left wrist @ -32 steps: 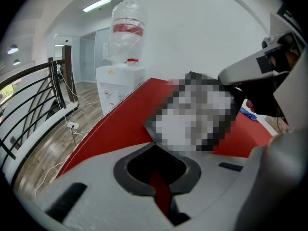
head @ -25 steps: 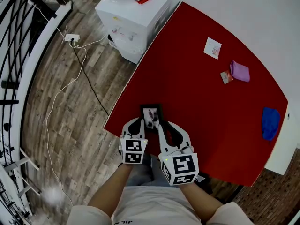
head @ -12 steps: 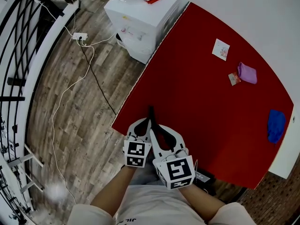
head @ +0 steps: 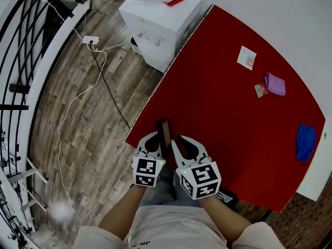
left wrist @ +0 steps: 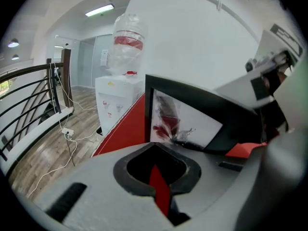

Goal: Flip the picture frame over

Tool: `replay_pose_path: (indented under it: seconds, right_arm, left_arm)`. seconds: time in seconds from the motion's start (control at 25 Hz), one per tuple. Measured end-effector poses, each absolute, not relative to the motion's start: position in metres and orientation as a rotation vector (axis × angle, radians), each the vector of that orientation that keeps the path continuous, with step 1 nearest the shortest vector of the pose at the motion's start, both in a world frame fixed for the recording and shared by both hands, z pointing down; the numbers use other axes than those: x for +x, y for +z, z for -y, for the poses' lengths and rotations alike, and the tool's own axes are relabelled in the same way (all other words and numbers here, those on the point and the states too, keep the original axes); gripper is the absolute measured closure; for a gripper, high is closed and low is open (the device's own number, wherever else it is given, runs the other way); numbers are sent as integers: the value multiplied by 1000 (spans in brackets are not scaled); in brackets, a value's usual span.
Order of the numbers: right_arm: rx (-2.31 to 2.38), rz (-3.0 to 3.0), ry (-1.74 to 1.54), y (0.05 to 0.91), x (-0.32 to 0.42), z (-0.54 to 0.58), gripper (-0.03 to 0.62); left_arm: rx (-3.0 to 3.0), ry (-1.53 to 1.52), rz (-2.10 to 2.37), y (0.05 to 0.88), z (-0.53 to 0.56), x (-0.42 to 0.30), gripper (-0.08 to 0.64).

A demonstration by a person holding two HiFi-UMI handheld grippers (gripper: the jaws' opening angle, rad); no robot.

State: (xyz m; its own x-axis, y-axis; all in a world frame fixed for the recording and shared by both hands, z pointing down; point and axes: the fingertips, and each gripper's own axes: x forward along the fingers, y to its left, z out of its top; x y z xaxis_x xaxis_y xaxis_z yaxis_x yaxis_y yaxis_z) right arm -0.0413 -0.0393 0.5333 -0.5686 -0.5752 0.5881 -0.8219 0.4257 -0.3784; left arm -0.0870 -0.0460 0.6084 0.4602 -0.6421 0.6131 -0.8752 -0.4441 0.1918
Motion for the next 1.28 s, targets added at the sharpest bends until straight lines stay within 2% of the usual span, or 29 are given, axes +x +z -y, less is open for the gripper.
replay_pose_path:
  seconds: [0.44, 0.96, 1.28]
  right_arm:
    - [1047, 2205, 885, 602, -67, 33, 529]
    - [1056, 2079, 861, 639, -45, 27, 529]
    - [955, 2099, 1147, 647, -56, 25, 532]
  left_arm:
    - [2214, 675, 1264, 616, 39, -111, 555]
    - [2103, 715, 1330, 640, 30, -152, 557]
    - [2104, 778, 1308, 651, 20, -154, 557]
